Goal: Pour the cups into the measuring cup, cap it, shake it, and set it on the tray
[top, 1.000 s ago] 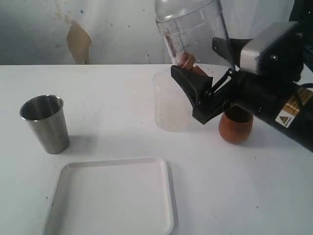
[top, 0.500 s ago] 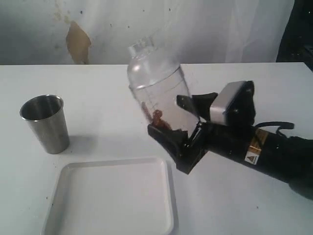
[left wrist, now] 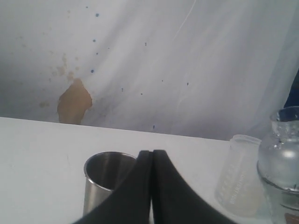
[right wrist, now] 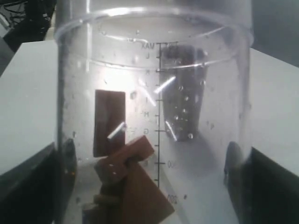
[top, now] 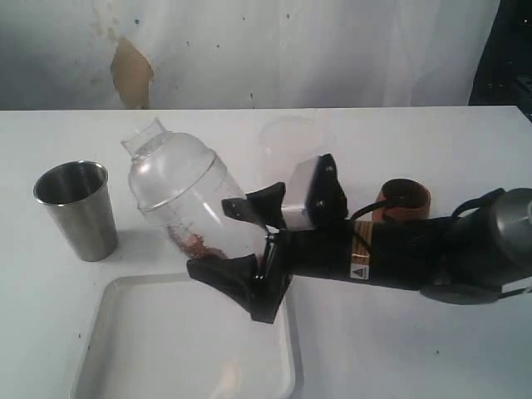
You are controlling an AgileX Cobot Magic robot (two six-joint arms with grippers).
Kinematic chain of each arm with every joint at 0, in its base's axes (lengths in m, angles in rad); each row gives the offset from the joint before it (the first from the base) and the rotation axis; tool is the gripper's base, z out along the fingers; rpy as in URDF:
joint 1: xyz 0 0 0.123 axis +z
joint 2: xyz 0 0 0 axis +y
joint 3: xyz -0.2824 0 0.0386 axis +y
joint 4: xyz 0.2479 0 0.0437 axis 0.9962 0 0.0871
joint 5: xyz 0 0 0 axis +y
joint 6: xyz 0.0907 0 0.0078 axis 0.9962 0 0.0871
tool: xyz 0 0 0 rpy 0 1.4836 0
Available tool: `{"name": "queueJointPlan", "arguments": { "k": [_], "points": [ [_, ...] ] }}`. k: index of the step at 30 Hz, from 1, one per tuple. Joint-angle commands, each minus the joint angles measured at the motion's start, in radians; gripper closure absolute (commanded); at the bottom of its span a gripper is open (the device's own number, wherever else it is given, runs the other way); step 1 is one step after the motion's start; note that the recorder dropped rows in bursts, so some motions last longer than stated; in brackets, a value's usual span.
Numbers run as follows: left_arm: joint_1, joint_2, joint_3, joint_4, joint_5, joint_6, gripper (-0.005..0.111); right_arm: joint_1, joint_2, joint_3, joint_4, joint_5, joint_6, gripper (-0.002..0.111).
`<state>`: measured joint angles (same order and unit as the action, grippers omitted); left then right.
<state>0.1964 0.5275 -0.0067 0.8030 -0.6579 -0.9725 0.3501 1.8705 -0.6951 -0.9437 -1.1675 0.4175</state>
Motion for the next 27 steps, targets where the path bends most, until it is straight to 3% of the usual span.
{"name": "queueJointPlan", "arguments": {
  "k": [1, 7, 18, 27],
  "points": [
    [0.0, 0.0, 0.007, 0.093, -0.044, -0.062, 0.107, 0.043, 0.006, -0.045, 0.001, -0.054, 0.002, 0.108],
    [0.0, 0.109, 0.007, 0.1, -0.195, -0.067, 0.107, 0.061, 0.006, -0.081, -0.018, -0.054, 0.034, 0.108],
    [0.0, 0.459, -0.025, 0.151, -0.446, 0.007, 0.107, 0.075, 0.006, -0.087, -0.04, -0.054, 0.082, 0.108],
    [0.0, 0.667, -0.078, 0.179, -0.552, 0.052, 0.107, 0.119, 0.006, -0.089, -0.042, -0.054, 0.082, 0.108]
  ]
}}
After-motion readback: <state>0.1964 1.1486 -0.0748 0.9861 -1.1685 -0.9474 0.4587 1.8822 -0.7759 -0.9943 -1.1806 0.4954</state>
